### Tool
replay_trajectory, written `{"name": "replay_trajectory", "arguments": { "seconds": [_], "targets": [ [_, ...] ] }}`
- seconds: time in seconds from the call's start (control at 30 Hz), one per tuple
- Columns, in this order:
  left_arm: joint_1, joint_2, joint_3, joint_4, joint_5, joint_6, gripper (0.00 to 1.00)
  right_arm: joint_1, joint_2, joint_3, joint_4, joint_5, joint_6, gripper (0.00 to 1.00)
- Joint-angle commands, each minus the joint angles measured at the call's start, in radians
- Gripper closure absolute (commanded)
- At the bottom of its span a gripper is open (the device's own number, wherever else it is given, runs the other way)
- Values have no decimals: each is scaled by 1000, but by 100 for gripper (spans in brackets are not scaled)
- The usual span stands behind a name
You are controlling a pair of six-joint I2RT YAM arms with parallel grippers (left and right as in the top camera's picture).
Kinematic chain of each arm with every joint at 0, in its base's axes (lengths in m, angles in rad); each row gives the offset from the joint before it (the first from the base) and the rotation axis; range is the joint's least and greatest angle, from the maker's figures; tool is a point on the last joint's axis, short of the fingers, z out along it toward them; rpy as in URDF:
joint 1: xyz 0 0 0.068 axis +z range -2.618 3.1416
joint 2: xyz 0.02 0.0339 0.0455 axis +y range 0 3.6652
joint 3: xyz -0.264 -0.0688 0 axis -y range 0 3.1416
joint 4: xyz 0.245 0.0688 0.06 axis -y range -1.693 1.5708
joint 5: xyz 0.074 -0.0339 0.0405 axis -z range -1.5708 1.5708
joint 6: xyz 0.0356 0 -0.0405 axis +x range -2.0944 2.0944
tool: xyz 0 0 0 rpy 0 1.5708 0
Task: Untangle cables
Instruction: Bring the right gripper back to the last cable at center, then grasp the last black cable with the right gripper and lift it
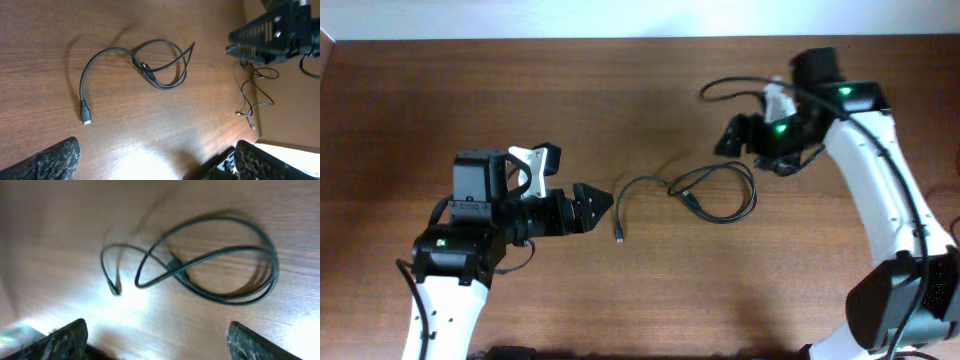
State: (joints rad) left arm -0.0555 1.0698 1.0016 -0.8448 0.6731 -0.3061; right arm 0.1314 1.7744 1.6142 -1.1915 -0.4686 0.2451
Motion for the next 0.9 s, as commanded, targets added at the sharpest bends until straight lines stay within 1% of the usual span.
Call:
{"name": "replay_trajectory", "arguments": {
  "seconds": [0.0,0.03,0.07,0.1,0.13,0.17,0.2,0.23,0.3,0.33,0.4,0.43,0.47,0.57,0.6,0.63,0.67,0.7,0.73,0.77,0.8,0.83,0.87],
  "targets": [
    [3,-2,8,-9,11,2,1,89,1,-8,-59,207,-91,11],
    [3,-2,8,-9,11,2,1,110,1,-10,-66,223,-91,11],
    [3,-2,8,-9,11,2,1,132,1,-24,-61,223,-48,12],
    [3,-2,8,-9,11,2,1,146,2,-56,-38,223,60,12],
    [3,-2,8,-10,12,2,1,161,2,-116,24,222,159,12],
    [3,-2,8,-11,12,2,1,166,2,-156,68,219,205,12],
    [3,-2,8,-22,11,2,1,166,2,-209,131,192,272,7],
    [3,-2,8,-25,11,2,1,166,2,-227,161,158,292,1],
    [3,-2,8,-25,11,2,1,166,2,-244,264,23,292,1],
    [3,-2,8,-25,11,2,1,167,2,-244,305,20,301,1],
    [3,-2,8,-25,12,1,1,171,2,-244,332,42,373,9],
    [3,-2,8,-27,12,1,1,171,2,-244,335,83,420,16],
    [3,-2,8,-30,11,2,1,172,2,-244,333,131,471,18],
    [3,-2,8,-29,11,2,1,172,2,-251,340,142,575,18],
    [3,-2,8,-29,11,2,1,172,2,-260,362,141,587,19],
    [3,-2,8,-29,11,2,1,173,2,-272,386,141,587,27],
    [3,-2,8,-29,11,2,1,179,2,-291,420,141,587,37],
    [3,-2,8,-29,11,2,1,188,2,-311,461,145,587,37],
    [3,-2,8,-29,11,2,1,203,2,-336,521,150,587,43],
    [3,-2,8,-29,12,1,1,210,2,-349,554,153,587,46],
    [3,-2,8,-29,12,1,1,217,2,-360,584,161,587,46],
    [3,-2,8,-29,12,1,1,229,2,-365,608,176,587,58],
    [3,-2,8,-29,12,1,1,231,2,-365,623,178,587,63]
  ]
}}
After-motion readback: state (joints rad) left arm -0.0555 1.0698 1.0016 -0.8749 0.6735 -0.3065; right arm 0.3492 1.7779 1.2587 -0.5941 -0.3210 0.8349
